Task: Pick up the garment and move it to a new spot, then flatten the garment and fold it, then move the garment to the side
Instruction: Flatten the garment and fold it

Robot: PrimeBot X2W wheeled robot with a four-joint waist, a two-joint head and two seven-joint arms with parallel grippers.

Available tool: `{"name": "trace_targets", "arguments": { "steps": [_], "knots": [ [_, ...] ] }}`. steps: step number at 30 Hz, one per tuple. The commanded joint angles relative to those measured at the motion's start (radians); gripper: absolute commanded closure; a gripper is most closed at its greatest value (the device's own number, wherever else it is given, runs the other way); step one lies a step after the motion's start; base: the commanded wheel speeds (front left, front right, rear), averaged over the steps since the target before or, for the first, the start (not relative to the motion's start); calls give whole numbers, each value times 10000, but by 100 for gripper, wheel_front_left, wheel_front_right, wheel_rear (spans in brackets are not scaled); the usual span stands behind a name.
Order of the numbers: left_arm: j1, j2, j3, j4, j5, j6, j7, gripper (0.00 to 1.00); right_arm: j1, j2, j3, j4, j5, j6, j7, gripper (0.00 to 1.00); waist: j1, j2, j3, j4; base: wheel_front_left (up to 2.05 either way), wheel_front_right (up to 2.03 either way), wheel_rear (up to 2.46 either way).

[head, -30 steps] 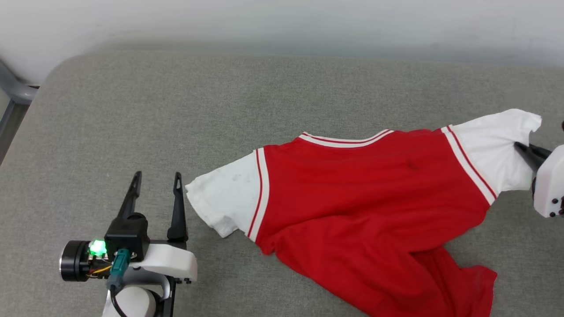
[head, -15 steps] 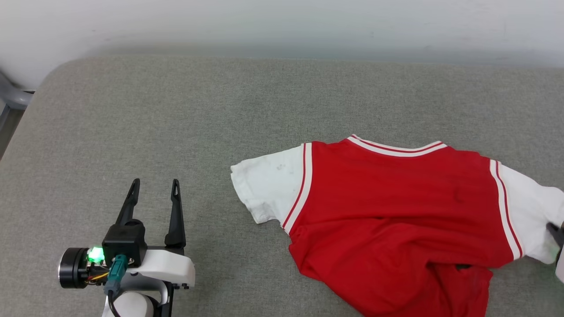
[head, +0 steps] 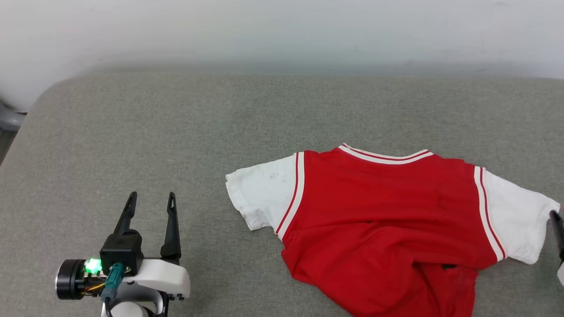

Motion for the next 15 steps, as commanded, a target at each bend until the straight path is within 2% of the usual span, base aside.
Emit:
{"name": "trace_targets", "arguments": {
  "steps": [1, 5, 9, 12, 13, 15],
  "knots": [
    [138, 29, 92, 26, 41, -66, -24, 0, 69, -23, -155, 16, -239, -11, -447, 0, 0, -1, -153, -102, 0, 0, 0],
    [207, 104, 258, -25, 84, -164, -24, 0, 163, 130, -721, -533, -1007, -11, -1058, 0, 0, -1, -372, -295, 0, 0, 0],
    [-49, 247, 415, -83, 59, -359, -24, 0, 475, 588, -1851, -2014, -2166, -11, -1163, 0, 0, -1, -522, -481, 0, 0, 0],
    [-347, 458, 416, -15, 53, -604, -24, 0, 1164, 1327, -2831, -3629, -3242, -11, -1154, 0, 0, -1, -575, -564, 0, 0, 0],
    [-850, 662, 325, 107, -89, -1053, 115, 0, 1862, 2213, -3411, -5254, -4234, -11, -1156, 0, 0, -1, -603, -613, 0, 0, 0],
    [-1317, 895, 298, 214, -151, -1352, 334, 0, 2310, 2743, -3602, -6185, -4767, -11, -1159, 0, 0, -1, -596, -641, 0, 0, 0]
  ]
}}
